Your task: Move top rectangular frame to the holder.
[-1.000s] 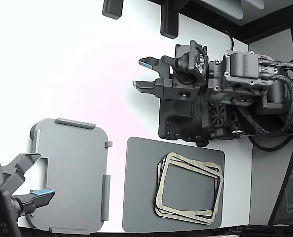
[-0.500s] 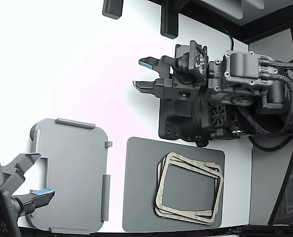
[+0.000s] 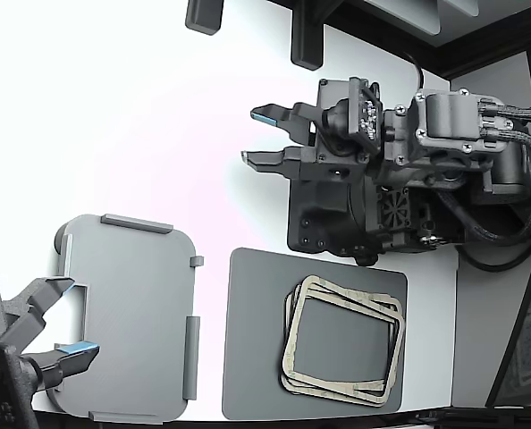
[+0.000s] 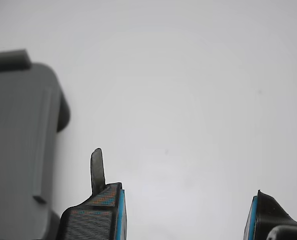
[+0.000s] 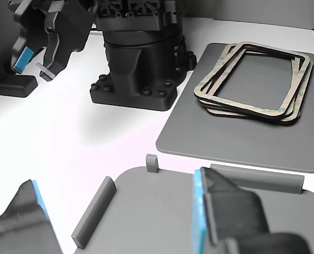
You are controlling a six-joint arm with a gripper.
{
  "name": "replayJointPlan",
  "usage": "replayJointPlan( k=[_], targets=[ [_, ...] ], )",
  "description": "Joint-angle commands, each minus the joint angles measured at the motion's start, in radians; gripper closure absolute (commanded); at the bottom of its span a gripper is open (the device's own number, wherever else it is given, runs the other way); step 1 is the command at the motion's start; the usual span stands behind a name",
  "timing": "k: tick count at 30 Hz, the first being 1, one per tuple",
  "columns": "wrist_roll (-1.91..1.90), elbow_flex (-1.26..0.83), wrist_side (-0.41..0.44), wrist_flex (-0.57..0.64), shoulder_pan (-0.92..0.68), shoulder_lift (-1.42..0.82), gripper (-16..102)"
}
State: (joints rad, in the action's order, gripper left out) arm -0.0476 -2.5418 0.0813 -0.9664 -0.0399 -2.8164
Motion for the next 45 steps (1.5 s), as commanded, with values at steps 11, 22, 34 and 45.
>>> replayJointPlan(
  k=[11, 22, 34, 45],
  targets=[
    [0.291, 0.342, 0.017, -0.135, -0.27, 0.225, 5],
    [0.207, 0.686, 0.057, -0.425, -0.635, 0.572, 1],
    [0.132, 0.732, 0.052, -0.525, -0.98, 0.776, -8],
    [0.186, 0.623, -0.029, -0.453, -1.034, 0.847, -14]
  ],
)
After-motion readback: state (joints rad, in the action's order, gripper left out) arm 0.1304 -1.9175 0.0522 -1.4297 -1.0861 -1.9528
